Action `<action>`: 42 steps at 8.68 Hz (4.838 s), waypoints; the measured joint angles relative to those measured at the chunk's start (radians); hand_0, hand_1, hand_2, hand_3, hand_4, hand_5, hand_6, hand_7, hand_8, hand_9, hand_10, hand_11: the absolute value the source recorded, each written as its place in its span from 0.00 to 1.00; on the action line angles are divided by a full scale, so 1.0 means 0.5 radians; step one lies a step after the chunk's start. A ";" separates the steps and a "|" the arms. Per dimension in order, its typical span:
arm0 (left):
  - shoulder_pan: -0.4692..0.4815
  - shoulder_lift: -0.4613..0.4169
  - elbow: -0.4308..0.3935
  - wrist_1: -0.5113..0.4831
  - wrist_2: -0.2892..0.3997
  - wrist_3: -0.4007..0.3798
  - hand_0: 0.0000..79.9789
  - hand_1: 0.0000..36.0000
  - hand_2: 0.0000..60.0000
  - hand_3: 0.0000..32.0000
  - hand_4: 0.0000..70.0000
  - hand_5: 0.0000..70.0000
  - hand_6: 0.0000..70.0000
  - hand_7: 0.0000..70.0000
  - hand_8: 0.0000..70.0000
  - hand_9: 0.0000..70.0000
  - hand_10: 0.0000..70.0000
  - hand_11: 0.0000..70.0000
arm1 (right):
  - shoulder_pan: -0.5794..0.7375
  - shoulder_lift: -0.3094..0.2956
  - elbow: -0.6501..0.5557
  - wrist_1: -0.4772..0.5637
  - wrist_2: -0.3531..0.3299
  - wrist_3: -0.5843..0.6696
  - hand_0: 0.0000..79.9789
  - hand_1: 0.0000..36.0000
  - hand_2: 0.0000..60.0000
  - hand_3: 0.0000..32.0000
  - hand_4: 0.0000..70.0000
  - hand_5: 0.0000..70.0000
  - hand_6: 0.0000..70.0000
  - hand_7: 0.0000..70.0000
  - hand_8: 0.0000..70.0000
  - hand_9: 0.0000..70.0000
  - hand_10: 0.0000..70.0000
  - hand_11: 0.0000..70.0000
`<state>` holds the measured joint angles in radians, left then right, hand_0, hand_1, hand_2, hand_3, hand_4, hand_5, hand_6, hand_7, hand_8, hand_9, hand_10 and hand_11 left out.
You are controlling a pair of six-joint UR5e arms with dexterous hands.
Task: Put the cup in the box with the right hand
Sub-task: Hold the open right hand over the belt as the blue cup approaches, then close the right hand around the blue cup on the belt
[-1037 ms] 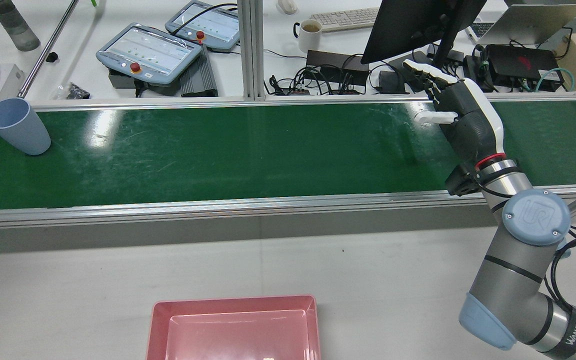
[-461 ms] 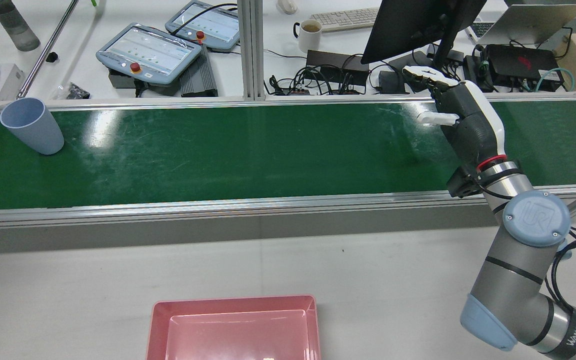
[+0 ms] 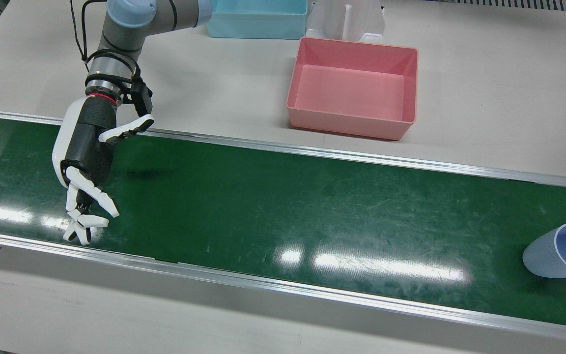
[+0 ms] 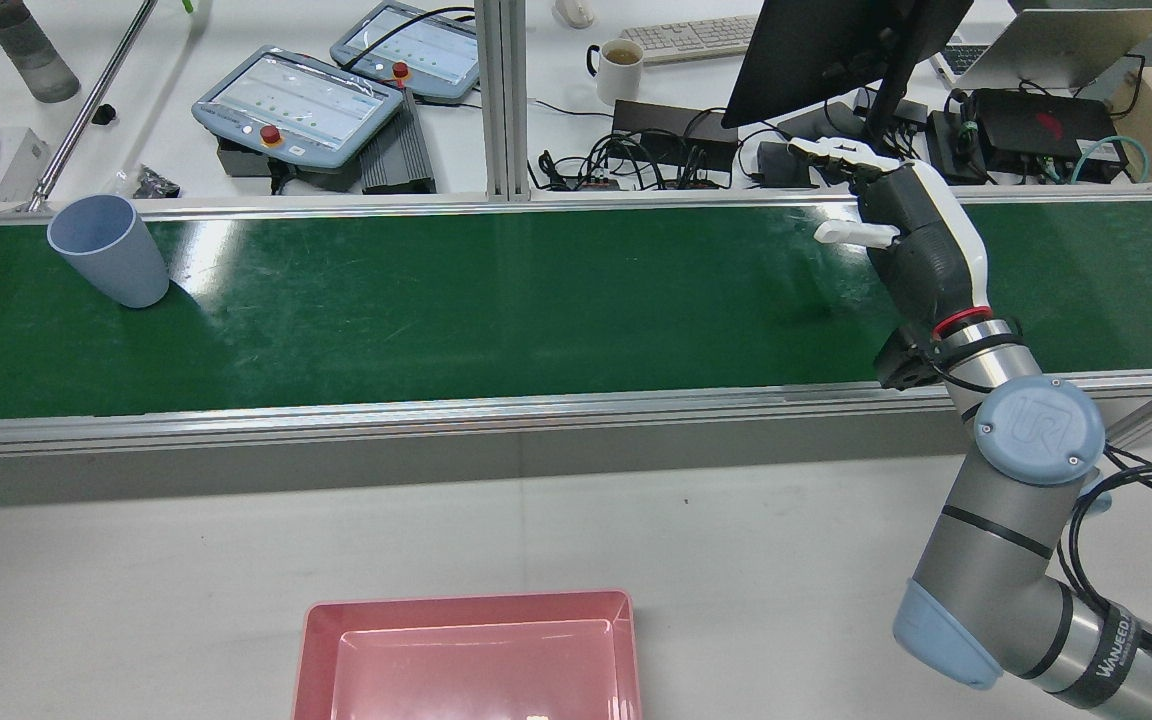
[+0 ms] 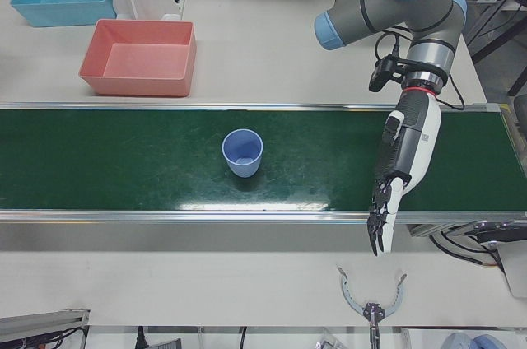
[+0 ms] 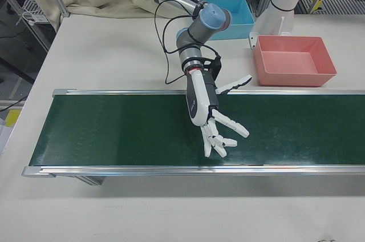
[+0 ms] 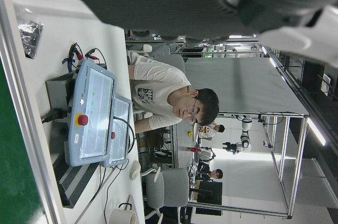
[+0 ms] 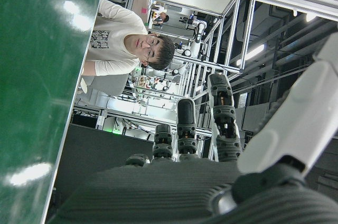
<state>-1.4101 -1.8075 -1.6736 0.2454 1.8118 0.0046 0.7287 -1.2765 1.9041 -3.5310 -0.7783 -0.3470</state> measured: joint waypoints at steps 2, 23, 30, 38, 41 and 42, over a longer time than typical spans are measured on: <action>0.000 0.001 0.000 0.002 0.002 0.000 0.00 0.00 0.00 0.00 0.00 0.00 0.00 0.00 0.00 0.00 0.00 0.00 | 0.005 0.041 0.007 -0.107 0.004 0.002 0.45 0.32 0.44 0.00 0.17 0.02 0.12 0.59 0.08 0.23 0.00 0.00; 0.000 0.000 0.000 0.000 0.000 0.000 0.00 0.00 0.00 0.00 0.00 0.00 0.00 0.00 0.00 0.00 0.00 0.00 | -0.032 0.200 -0.087 -0.358 -0.026 0.051 0.58 0.00 0.00 0.00 0.26 0.03 0.10 0.49 0.09 0.22 0.00 0.00; -0.001 0.000 0.000 0.000 0.000 0.000 0.00 0.00 0.00 0.00 0.00 0.00 0.00 0.00 0.00 0.00 0.00 0.00 | -0.069 0.201 -0.085 -0.359 -0.026 0.050 0.58 0.00 0.00 0.00 0.27 0.03 0.11 0.53 0.10 0.24 0.00 0.02; 0.001 -0.002 0.002 0.000 0.001 0.000 0.00 0.00 0.00 0.00 0.00 0.00 0.00 0.00 0.00 0.00 0.00 0.00 | -0.066 0.265 -0.197 -0.350 -0.020 0.050 0.57 0.00 0.00 0.00 0.28 0.03 0.12 0.54 0.11 0.25 0.01 0.02; 0.000 -0.002 0.003 0.000 0.003 0.000 0.00 0.00 0.00 0.00 0.00 0.00 0.00 0.00 0.00 0.00 0.00 0.00 | -0.065 0.271 -0.200 -0.347 -0.020 0.052 0.57 0.00 0.00 0.00 0.29 0.03 0.12 0.55 0.11 0.25 0.00 0.01; 0.000 -0.002 0.003 0.000 0.002 0.000 0.00 0.00 0.00 0.00 0.00 0.00 0.00 0.00 0.00 0.00 0.00 0.00 | -0.065 0.273 -0.200 -0.347 -0.019 0.052 0.57 0.00 0.00 0.00 0.28 0.03 0.11 0.54 0.11 0.24 0.00 0.01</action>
<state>-1.4100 -1.8086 -1.6721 0.2454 1.8127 0.0046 0.6963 -1.1398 1.8042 -3.7046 -0.7880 -0.3211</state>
